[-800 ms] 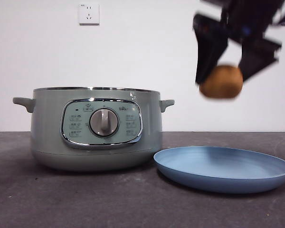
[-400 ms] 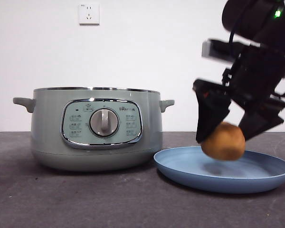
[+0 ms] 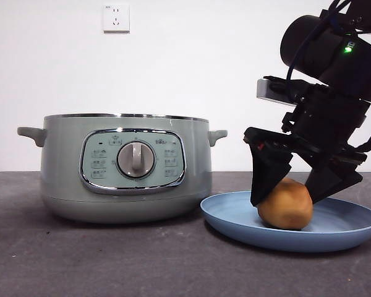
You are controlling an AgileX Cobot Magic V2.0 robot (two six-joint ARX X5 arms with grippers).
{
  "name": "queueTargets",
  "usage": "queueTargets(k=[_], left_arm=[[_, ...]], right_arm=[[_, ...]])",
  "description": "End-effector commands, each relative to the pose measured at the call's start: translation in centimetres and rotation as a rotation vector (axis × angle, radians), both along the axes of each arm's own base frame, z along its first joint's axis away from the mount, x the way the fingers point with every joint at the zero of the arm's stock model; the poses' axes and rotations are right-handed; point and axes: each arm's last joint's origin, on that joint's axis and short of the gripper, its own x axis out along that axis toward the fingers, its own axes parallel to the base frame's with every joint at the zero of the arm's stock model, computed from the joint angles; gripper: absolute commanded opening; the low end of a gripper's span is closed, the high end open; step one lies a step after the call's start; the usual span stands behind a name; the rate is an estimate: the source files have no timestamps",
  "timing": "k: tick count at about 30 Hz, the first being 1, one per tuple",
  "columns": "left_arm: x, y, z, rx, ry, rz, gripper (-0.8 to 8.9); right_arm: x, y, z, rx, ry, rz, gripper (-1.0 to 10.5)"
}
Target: Take the potato out from the steamer,put the potato on the plate,close the lid
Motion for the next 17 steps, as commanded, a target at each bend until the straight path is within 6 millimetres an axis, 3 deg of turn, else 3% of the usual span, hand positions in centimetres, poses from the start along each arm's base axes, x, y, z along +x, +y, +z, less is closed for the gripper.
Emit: queueTargets(k=[1, 4, 6, 11, 17], left_arm=[[1.0, -0.4, 0.6, -0.046, -0.048, -0.031, -0.09], [2.2, -0.8, 0.6, -0.045, -0.044, -0.034, -0.09], [3.3, -1.2, 0.5, -0.047, -0.032, -0.044, -0.09], [6.2, -2.3, 0.1, -0.061, -0.021, -0.077, -0.09], [10.2, -4.1, -0.8, -0.059, -0.018, -0.109, -0.09]], right_arm=[[-0.2, -0.1, -0.8, -0.009, 0.041, -0.015, 2.5], [-0.2, -0.1, -0.8, -0.01, 0.043, -0.015, 5.0], [-0.2, -0.1, -0.8, -0.009, 0.041, -0.015, 5.7], [-0.2, -0.1, -0.1, 0.001, 0.016, -0.017, 5.7], [-1.0, -0.5, 2.9, 0.049, -0.077, -0.016, 5.7]])
